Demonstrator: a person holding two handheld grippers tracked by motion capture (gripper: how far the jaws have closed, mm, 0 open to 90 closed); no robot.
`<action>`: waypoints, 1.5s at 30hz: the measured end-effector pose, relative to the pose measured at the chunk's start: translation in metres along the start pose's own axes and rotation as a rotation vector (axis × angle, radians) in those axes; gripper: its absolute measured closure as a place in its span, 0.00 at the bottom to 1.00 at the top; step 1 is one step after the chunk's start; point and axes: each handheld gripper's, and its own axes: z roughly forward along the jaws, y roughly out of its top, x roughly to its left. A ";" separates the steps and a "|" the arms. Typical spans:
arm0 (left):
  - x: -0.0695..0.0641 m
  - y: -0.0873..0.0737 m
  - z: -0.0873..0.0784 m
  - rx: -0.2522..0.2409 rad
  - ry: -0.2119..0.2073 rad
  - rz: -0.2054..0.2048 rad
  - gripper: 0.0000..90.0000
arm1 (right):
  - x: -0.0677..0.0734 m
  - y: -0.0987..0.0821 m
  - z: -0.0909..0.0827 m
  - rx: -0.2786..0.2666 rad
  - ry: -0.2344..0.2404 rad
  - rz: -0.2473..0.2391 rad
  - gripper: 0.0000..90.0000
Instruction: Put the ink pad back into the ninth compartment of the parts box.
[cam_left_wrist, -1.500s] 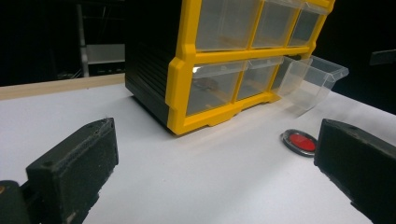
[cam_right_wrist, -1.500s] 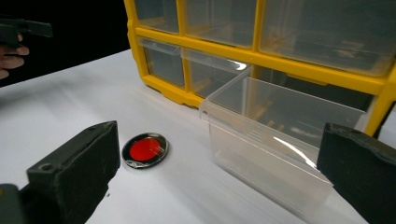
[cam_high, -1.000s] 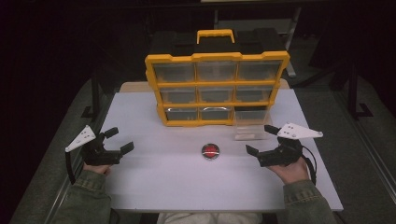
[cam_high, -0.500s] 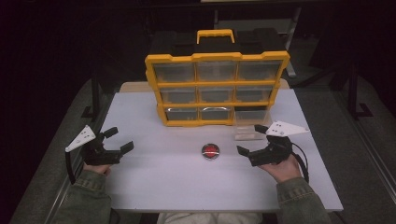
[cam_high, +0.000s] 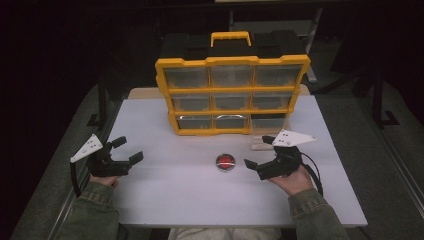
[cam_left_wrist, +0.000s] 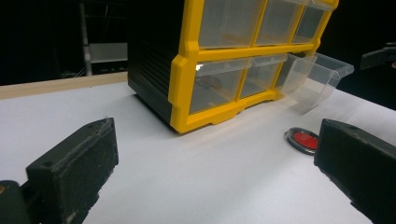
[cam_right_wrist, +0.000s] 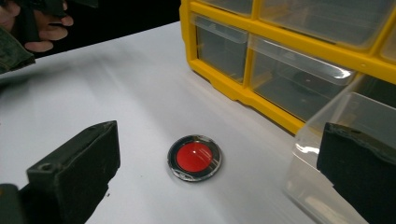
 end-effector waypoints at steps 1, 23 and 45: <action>0.000 0.000 0.000 0.000 0.000 0.000 0.00 | 0.001 0.000 0.001 0.001 0.004 -0.003 0.00; 0.001 0.000 0.000 -0.008 0.001 -0.010 0.00 | 0.013 0.001 0.036 0.065 0.063 -0.026 0.00; 0.002 -0.001 0.001 -0.004 -0.024 -0.016 0.00 | 0.017 -0.004 0.068 0.152 0.082 -0.038 0.00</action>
